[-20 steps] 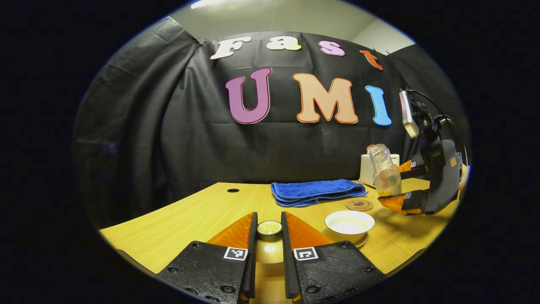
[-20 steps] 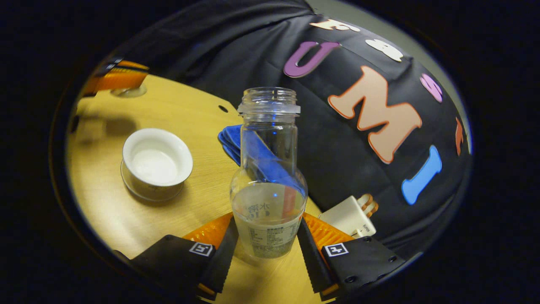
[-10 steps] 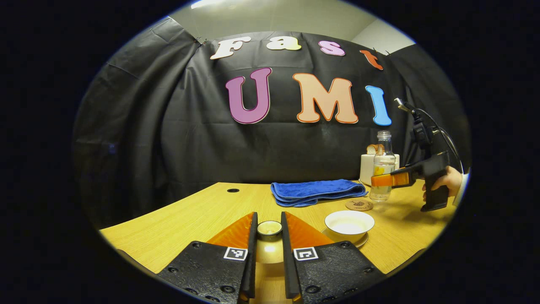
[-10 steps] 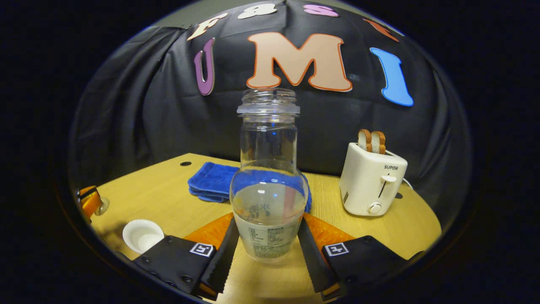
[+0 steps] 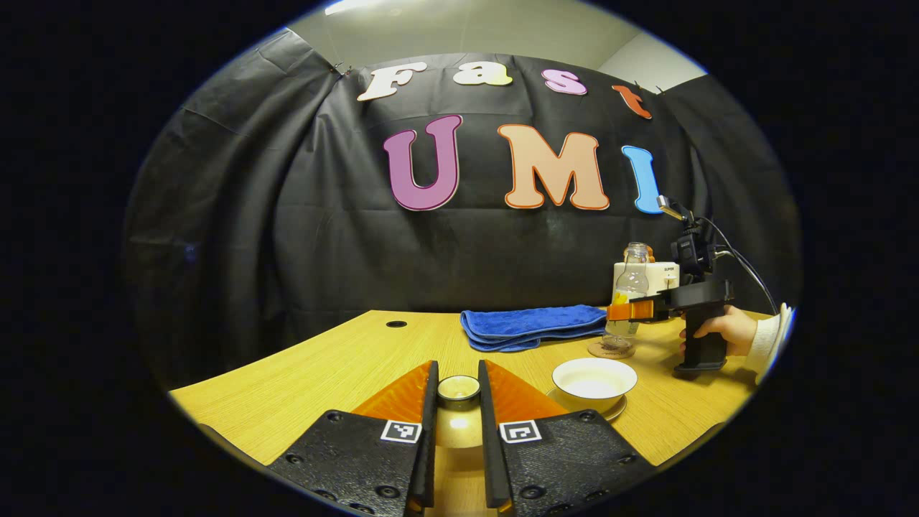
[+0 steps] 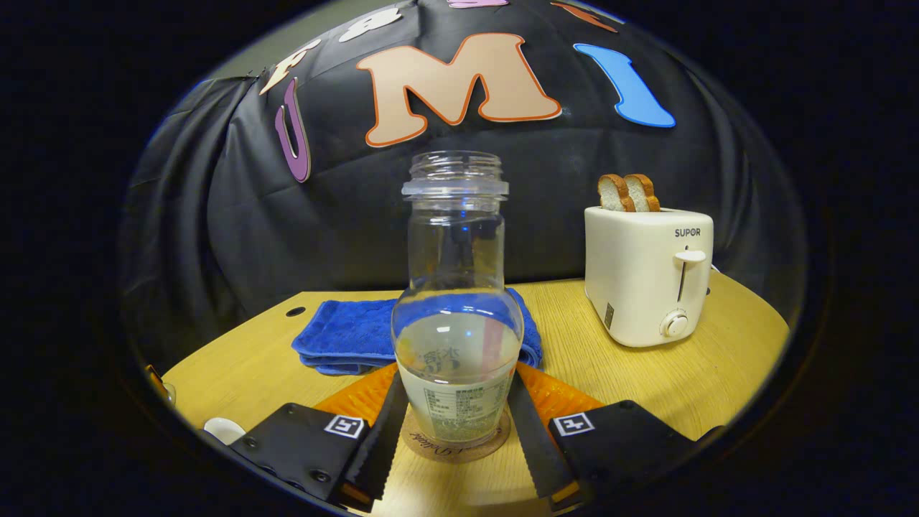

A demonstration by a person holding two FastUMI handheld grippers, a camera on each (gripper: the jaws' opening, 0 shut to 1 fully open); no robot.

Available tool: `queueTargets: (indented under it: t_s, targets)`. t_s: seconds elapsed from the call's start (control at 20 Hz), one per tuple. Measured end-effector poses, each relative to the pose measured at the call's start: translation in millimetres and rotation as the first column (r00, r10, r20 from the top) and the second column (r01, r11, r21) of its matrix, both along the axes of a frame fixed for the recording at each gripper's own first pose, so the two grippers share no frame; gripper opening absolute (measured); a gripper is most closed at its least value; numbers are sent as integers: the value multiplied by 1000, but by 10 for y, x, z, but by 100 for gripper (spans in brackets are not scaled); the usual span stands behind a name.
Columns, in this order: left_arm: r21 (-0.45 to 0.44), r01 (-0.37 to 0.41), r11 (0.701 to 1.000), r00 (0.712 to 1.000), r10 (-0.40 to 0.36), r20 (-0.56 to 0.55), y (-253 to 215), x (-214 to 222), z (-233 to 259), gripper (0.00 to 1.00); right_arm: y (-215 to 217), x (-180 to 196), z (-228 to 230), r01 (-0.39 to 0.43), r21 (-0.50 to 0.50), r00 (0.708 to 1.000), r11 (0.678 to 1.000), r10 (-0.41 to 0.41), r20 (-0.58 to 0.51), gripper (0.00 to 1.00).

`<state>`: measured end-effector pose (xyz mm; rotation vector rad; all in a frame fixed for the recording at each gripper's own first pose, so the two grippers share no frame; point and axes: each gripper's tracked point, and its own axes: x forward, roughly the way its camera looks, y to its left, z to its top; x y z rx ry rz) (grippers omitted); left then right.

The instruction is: Open the teacup lid with one hand, grasp the water bottle and pour water into the teacup with the other hand; after pouring, place the water bottle on the coaster and then close the teacup lid.

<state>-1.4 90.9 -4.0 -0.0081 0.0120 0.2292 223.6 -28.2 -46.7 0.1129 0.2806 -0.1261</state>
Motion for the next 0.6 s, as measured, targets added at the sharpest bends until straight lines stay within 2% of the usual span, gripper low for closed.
queueTargets:
  t_s: [0.6]
  targets:
    - [0,0,1000,1000,0,0,-4,-9,-1,25,74,-25,-81,-25,-34,1000,999,25,-13,82]
